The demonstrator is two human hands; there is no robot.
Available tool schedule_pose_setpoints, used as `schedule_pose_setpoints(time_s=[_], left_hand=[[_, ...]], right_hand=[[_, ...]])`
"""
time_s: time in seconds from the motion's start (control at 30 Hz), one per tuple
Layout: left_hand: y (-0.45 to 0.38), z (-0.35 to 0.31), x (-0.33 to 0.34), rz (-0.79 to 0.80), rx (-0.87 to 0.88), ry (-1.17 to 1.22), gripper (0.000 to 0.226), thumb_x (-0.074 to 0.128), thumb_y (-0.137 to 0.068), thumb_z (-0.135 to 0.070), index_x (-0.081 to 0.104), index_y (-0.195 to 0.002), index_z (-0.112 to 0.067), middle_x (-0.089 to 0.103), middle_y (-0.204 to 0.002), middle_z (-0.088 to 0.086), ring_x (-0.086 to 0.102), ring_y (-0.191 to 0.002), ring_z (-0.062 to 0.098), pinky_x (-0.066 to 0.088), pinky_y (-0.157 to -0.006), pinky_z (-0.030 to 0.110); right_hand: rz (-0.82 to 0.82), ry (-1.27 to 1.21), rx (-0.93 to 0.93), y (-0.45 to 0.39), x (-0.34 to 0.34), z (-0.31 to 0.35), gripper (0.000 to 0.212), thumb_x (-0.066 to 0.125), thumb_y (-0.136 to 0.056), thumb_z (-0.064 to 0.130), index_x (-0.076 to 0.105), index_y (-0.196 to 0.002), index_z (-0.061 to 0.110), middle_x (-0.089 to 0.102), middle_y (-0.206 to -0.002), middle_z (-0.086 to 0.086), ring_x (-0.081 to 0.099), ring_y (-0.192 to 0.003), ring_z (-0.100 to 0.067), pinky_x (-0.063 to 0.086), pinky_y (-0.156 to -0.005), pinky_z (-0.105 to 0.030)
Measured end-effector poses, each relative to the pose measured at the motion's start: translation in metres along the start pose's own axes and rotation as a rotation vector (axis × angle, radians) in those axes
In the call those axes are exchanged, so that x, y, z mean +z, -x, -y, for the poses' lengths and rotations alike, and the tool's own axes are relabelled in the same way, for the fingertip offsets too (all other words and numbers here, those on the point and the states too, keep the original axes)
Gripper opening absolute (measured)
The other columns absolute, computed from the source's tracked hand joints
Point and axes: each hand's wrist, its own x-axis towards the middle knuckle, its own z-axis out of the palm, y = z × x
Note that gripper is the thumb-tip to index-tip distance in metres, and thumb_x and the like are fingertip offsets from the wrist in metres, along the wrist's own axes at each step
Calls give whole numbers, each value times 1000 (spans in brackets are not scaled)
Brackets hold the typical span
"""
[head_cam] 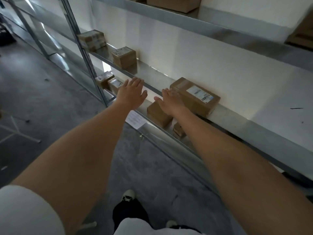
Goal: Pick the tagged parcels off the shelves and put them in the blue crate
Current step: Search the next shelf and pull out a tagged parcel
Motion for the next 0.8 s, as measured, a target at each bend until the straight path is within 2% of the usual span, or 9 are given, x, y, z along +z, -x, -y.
schedule_pose_setpoints(time_s=[0.1,0.23,0.3,0.43,0.53,0.67,0.8], left_hand=[[-33,31,20,24,57,24,59,22,-104,-41,15,-153,-10,15,-161,7,8,-150,22,5,-122,41],[-70,73,51,102,189,-4,58,21,-103,-40,17,-153,-9,17,-161,8,11,-149,23,7,-122,41],[-86,93,67,135,210,-2,57,24,-103,-38,22,-150,-6,23,-159,11,18,-148,25,12,-122,41],[-118,103,89,215,259,28,56,26,-103,-36,23,-150,-6,24,-158,12,19,-147,26,14,-121,42],[-140,99,109,253,308,68,57,26,-103,-38,21,-151,-8,21,-160,9,15,-149,23,10,-121,40],[-163,99,137,276,337,80,57,28,-103,-38,23,-151,-7,23,-159,10,17,-148,24,12,-121,39],[-186,103,159,308,353,117,57,29,-102,-37,22,-151,-7,23,-159,11,16,-148,23,12,-121,39]], right_hand=[[-13,-108,58,-38,19,14,67,21,-102,52,14,-154,10,10,-162,-10,5,-150,-28,11,-119,-43],[-42,-296,138,-76,49,34,58,28,-104,43,27,-150,8,25,-158,-14,24,-145,-31,25,-116,-44],[-67,-338,154,-87,67,44,56,31,-104,39,30,-149,7,27,-157,-14,25,-144,-30,23,-116,-41],[0,-327,203,-108,88,48,59,30,-104,40,22,-152,6,17,-161,-11,11,-149,-25,12,-119,-40],[-22,-361,264,-126,98,40,58,30,-104,40,24,-152,8,18,-161,-10,11,-149,-23,13,-119,-40],[-84,-383,294,-145,112,29,54,32,-105,38,29,-151,9,25,-159,-10,18,-148,-23,17,-118,-38],[-56,-360,342,-167,128,21,56,30,-105,39,25,-152,10,22,-160,-8,15,-149,-22,16,-118,-39]])
